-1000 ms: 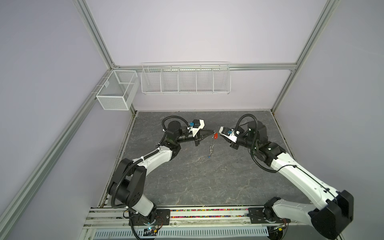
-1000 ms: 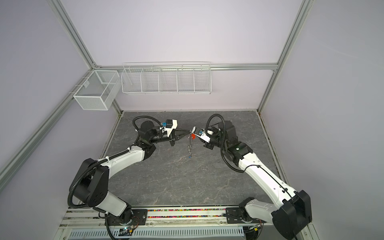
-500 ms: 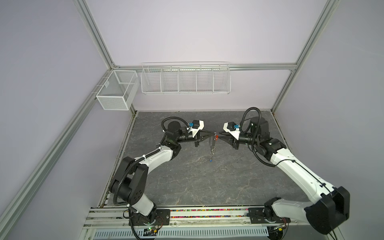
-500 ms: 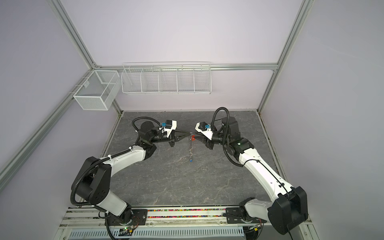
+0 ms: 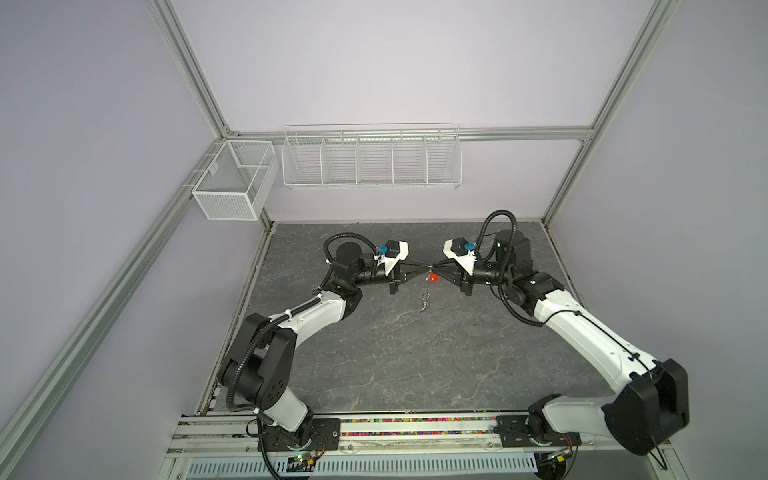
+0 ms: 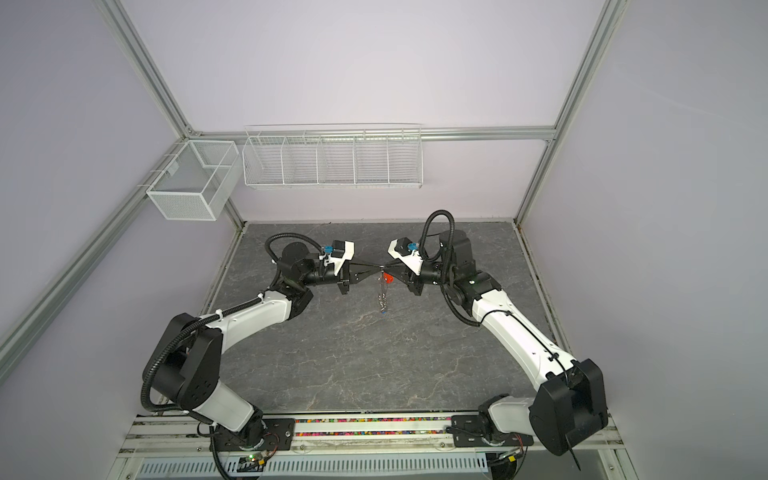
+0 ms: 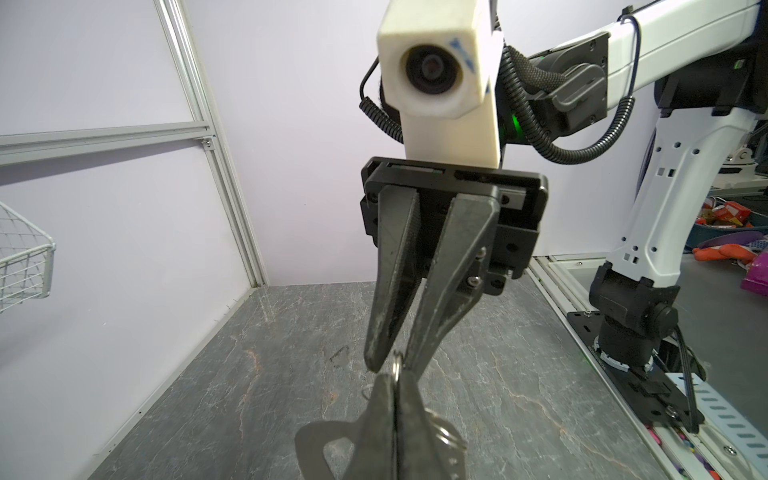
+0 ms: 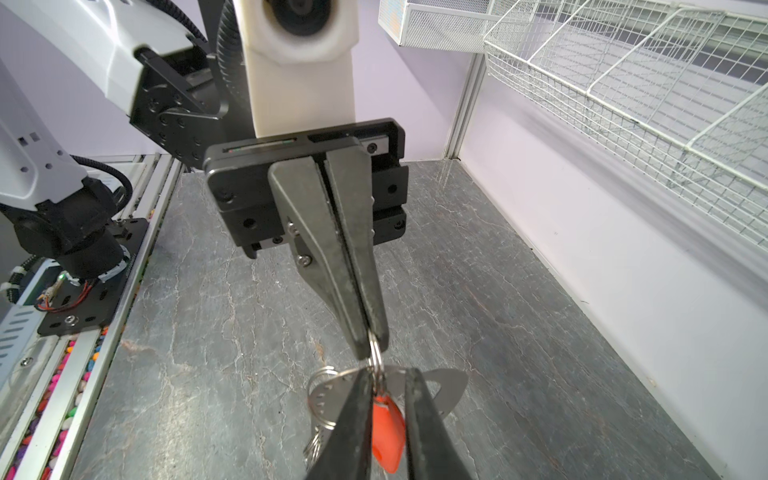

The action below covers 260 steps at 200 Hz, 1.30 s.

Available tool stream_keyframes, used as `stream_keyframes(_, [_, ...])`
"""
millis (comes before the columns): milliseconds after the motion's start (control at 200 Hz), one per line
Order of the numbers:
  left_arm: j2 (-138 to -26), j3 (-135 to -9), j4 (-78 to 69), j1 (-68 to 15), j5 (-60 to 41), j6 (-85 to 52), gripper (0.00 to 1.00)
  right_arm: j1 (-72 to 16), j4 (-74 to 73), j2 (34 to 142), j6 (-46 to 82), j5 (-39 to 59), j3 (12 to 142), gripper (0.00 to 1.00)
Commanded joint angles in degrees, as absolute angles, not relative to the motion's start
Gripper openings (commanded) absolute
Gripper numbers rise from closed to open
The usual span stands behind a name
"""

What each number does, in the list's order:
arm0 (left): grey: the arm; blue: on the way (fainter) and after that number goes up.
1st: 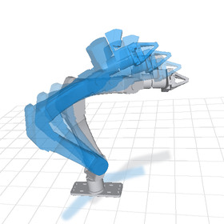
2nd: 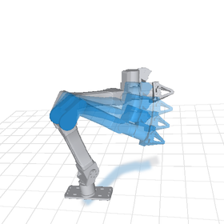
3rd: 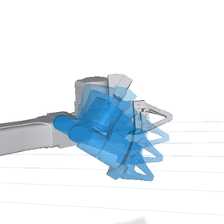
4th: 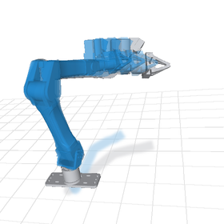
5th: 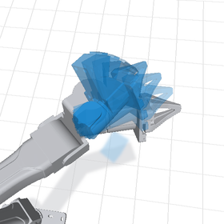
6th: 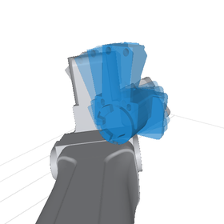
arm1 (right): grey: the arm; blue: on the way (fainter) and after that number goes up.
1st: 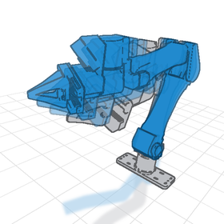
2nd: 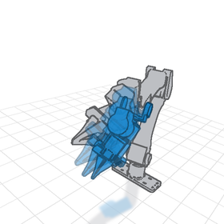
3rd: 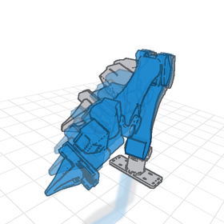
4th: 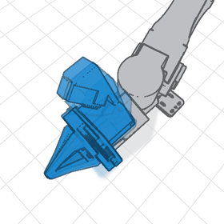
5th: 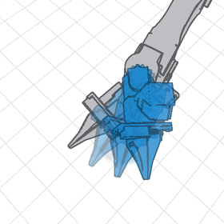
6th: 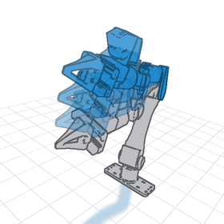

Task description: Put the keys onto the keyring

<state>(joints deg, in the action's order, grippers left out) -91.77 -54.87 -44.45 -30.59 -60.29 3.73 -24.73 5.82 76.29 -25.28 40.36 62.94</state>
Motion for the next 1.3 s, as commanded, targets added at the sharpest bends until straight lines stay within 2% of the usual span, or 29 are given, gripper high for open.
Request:
stream_keyframes(0, [-91.14,-57.18,-44.41,-30.59,-61.08,4.40,0.00,-24.40,5.80,77.52,-24.81,41.74,64.77,0.16])
stream_keyframes(190, [-91.31,-57.52,-43.61,-30.72,-60.81,4.91,0.00,-24.36,5.97,77.91,-25.31,42.71,65.13,0.07])
stream_keyframes(370, [-91.41,-58.09,-41.04,-30.68,-60.34,7.01,0.00,-24.30,10.61,78.63,-27.26,44.82,67.00,0.07])
stream_keyframes(490, [-90.32,-59.58,-31.10,-30.67,-58.56,14.17,0.00,-24.09,16.11,79.01,-29.29,44.47,68.56,0.07])
stream_keyframes(615, [-88.00,-64.02,-9.78,-30.83,-54.79,29.26,0.25,-23.98,23.73,79.79,-31.25,43.23,71.21,0.07])
stream_keyframes(700, [-86.89,-66.93,2.14,-30.85,-51.66,37.89,0.29,-23.96,29.37,81.21,-32.69,41.12,73.62,0.07])
stream_keyframes(930, [-86.24,-72.34,18.46,-34.35,-42.98,51.38,0.30,-23.97,37.06,84.85,-33.93,38.77,77.74,0.07])
stream_keyframes(1294, [-87.47,-74.73,21.12,-38.03,-37.37,54.32,0.29,-24.67,38.92,85.08,-34.80,38.68,78.84,0.07])
